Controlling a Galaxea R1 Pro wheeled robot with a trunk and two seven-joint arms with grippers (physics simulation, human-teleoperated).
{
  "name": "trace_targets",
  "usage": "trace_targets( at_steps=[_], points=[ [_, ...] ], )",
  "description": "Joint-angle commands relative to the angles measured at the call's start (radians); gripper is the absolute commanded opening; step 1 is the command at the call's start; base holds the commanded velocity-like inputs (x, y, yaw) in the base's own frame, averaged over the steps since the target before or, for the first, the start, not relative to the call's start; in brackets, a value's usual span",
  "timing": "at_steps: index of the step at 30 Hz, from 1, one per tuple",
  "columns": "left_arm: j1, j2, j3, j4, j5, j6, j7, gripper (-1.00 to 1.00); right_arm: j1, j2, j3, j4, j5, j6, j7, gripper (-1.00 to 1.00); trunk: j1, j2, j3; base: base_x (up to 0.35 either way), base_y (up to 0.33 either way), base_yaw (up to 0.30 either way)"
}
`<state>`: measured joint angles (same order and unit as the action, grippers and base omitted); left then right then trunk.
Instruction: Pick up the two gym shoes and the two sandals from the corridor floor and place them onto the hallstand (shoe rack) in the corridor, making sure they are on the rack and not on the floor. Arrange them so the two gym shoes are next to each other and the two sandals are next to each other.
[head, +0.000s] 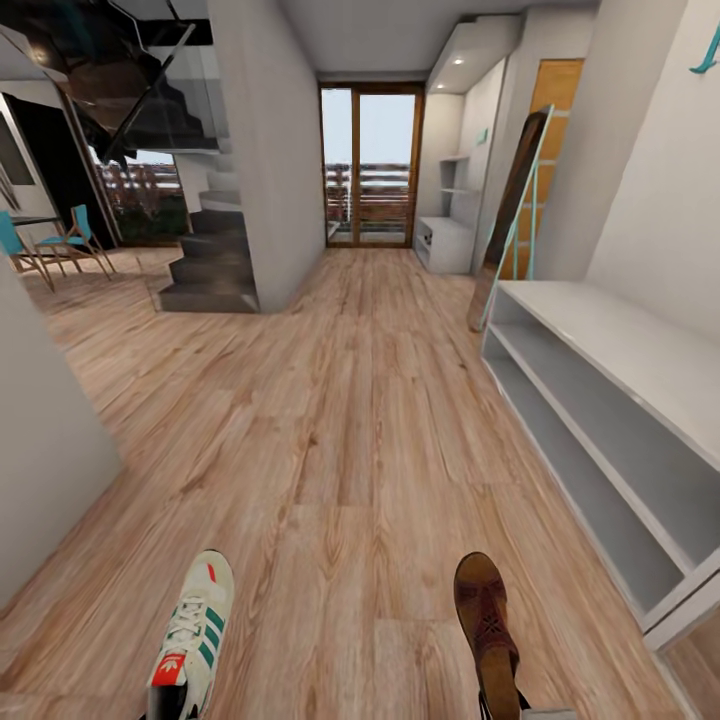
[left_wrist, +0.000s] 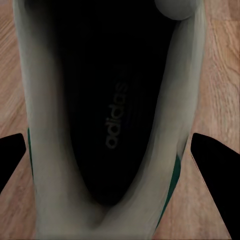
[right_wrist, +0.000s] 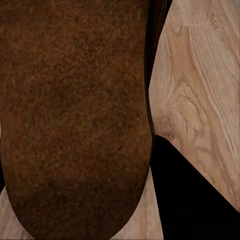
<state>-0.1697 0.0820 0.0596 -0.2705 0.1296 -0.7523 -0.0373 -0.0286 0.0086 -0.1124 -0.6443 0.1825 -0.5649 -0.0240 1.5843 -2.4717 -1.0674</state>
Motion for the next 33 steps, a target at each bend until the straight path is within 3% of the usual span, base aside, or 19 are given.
trace_targets(
  at_steps=[1,33],
  points=[
    [-0.001,0.0,0.002,0.0,0.005,-0.002,-0.004,-1.0,-0.001,0.001,-0.004,0.0,0.008,-0.003,-0.001,-1.0,0.0,0.0,-0.001,0.337,0.0,0.0],
    [-0.001,0.0,0.002,0.0,0.005,-0.002,-0.004,-1.0,-0.001,0.002,-0.004,0.003,0.008,-0.001,-0.001,-1.0,0.0,0.0,-0.001,0.337,0.0,0.0]
  ],
)
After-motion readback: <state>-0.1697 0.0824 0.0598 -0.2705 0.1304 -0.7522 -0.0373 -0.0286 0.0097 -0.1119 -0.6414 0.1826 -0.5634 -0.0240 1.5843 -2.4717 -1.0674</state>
